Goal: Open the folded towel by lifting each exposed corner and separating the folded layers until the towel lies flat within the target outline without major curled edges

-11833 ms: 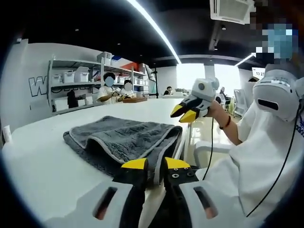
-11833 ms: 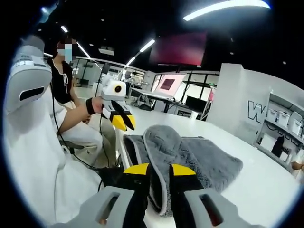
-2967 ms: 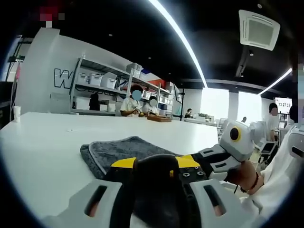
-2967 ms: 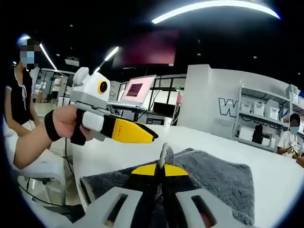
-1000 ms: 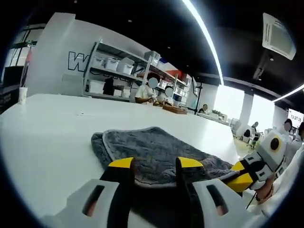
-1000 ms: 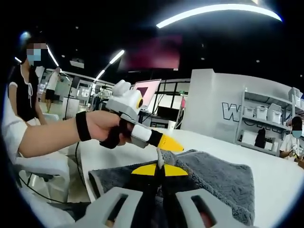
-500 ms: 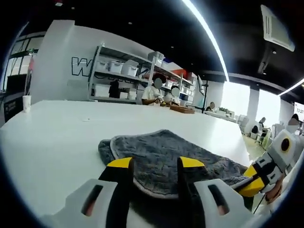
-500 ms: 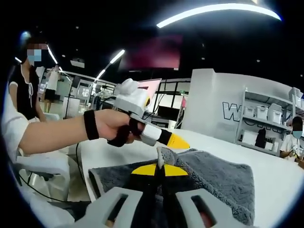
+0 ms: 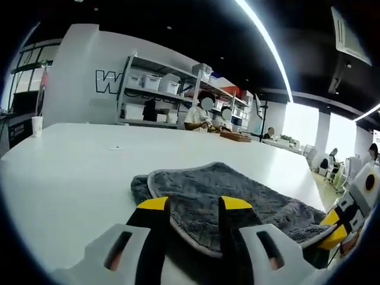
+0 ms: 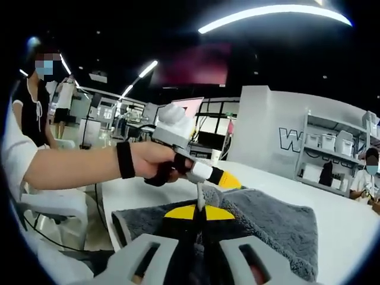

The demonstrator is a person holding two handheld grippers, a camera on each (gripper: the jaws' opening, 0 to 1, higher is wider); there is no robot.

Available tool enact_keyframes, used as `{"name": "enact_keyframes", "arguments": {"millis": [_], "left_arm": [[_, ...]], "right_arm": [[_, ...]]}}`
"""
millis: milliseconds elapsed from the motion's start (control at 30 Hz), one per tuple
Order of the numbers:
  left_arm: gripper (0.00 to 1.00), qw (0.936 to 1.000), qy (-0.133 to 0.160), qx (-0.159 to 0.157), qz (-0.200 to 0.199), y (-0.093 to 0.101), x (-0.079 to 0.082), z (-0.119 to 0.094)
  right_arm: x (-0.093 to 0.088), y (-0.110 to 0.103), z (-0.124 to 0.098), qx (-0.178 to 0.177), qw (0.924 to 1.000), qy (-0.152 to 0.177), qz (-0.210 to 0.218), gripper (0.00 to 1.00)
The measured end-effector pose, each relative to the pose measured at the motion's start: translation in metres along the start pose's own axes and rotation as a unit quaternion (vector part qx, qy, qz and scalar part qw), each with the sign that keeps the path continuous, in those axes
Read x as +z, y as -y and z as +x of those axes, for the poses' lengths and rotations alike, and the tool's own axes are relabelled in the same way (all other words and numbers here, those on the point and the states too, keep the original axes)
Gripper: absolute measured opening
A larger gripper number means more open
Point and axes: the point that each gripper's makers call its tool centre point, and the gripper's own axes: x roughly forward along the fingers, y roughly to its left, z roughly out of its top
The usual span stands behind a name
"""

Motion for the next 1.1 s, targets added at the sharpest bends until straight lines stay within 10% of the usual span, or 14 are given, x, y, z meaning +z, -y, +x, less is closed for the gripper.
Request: {"name": "enact_keyframes", "arguments": {"millis": [1100], "left_arm": [[0.34, 0.9978, -0.060, 0.023, 0.011, -0.003, -0.026, 0.009]], "right_arm": [[-0.010, 0.010, -0.014, -0.015, 0.9995, -0.001, 0.027, 0.00]]}}
